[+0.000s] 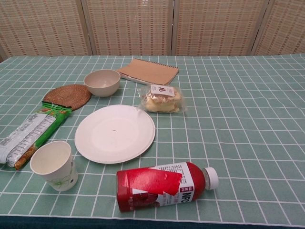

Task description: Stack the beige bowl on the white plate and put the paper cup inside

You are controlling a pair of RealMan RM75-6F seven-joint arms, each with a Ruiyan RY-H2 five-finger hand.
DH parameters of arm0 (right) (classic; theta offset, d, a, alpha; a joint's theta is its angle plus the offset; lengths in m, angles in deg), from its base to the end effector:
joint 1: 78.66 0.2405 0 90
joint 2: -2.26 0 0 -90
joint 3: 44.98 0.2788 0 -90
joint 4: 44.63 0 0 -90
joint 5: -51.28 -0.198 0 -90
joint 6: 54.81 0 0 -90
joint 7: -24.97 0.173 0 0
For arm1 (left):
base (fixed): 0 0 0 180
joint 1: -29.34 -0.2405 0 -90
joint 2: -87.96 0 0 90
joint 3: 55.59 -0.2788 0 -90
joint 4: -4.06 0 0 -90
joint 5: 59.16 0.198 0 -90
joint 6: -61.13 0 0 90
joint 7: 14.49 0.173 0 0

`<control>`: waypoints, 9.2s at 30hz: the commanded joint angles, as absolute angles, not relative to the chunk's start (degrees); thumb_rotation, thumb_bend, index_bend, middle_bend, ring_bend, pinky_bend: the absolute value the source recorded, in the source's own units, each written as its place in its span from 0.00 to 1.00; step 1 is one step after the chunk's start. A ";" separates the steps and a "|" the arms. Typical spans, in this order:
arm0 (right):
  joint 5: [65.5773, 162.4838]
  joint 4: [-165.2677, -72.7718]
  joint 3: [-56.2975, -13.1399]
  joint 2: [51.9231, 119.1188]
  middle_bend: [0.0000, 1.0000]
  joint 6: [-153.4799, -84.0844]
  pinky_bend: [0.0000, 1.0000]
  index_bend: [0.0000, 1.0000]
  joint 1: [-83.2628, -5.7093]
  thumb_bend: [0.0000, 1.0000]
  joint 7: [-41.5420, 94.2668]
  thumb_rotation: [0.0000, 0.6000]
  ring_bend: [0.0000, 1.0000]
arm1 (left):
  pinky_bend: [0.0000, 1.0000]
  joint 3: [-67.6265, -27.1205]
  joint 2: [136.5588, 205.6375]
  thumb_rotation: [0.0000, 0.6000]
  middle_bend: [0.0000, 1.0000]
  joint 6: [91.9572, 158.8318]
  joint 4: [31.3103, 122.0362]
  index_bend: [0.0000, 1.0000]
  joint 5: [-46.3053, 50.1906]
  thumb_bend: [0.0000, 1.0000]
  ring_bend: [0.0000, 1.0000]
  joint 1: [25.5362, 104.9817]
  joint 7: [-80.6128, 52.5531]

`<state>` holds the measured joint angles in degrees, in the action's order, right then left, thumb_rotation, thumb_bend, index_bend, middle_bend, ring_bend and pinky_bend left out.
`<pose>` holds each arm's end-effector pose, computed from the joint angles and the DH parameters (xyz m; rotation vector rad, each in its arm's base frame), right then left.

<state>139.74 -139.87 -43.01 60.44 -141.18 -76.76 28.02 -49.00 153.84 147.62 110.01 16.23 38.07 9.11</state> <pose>-0.3252 -0.1905 0.2079 1.3882 -0.9116 0.8962 -0.2862 0.2366 0.1729 -1.3141 -0.8127 -0.7881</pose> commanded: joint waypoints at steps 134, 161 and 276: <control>137.86 -142.94 -43.05 58.30 0.15 -138.05 0.14 0.12 -75.61 0.24 24.51 1.00 0.04 | 1.00 -53.26 176.73 1.00 0.93 118.09 62.62 0.62 27.98 0.46 0.95 77.65 -17.40; 137.86 -142.95 -43.16 58.26 0.15 -138.43 0.14 0.12 -75.88 0.24 24.53 1.00 0.04 | 1.00 -58.13 174.87 1.00 0.90 116.14 74.15 0.47 32.63 0.45 0.92 76.11 -4.25; 138.02 -141.88 -43.15 59.14 0.15 -137.41 0.14 0.12 -74.90 0.24 25.56 1.00 0.04 | 0.73 -46.60 152.59 1.00 0.27 104.20 104.86 0.40 15.56 0.25 0.35 77.57 -2.31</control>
